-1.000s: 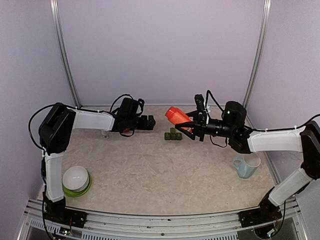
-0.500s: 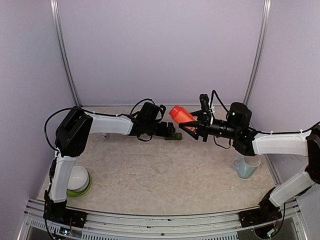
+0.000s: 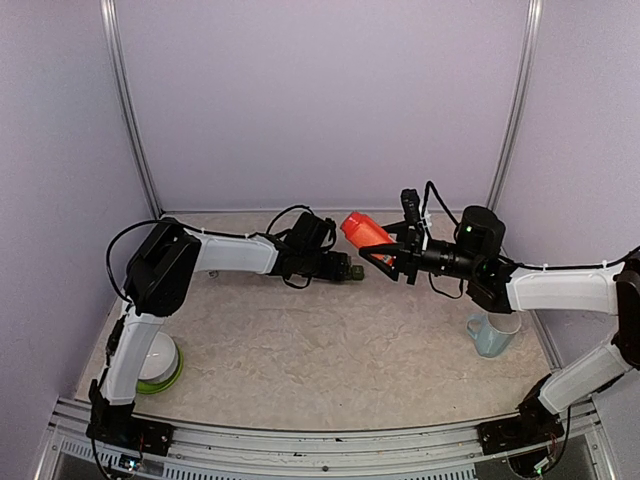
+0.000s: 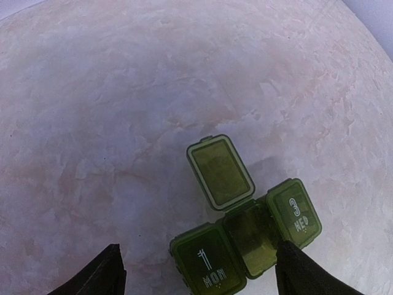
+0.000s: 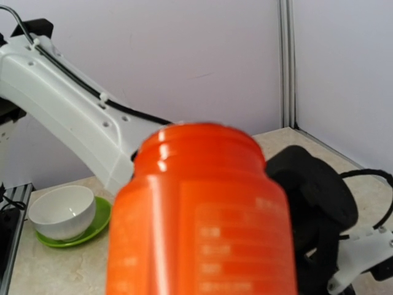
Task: Sort the pills into containers
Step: Move the pill container to the center of the board, then hold the pill container at the center of the board.
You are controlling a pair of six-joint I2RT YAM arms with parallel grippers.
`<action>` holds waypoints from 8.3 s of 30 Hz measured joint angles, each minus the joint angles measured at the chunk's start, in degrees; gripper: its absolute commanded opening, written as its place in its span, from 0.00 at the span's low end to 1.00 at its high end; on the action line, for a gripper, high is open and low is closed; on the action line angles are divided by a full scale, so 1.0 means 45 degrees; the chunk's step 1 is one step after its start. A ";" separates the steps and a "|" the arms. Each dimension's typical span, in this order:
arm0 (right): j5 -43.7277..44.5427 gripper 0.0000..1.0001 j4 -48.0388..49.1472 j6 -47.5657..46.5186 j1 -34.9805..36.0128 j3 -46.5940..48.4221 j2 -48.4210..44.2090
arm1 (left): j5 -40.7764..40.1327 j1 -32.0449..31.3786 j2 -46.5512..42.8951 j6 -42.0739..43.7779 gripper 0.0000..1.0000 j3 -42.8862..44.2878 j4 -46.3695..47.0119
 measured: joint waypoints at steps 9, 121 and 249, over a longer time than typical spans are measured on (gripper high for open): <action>0.0010 0.11 0.0000 -0.0068 -0.0015 -0.0039 -0.0005 | -0.0267 0.0000 0.0782 -0.0010 0.65 0.0724 -0.0379; 0.0015 0.11 0.0355 -0.0083 -0.0019 -0.0335 0.3876 | 0.2341 0.1103 -0.3487 0.0185 0.99 -0.9258 0.8976; 0.0044 0.11 -0.0806 -0.0248 -0.0024 0.0491 0.4464 | 0.0850 0.0083 -0.1909 0.0189 0.46 -0.9063 1.1438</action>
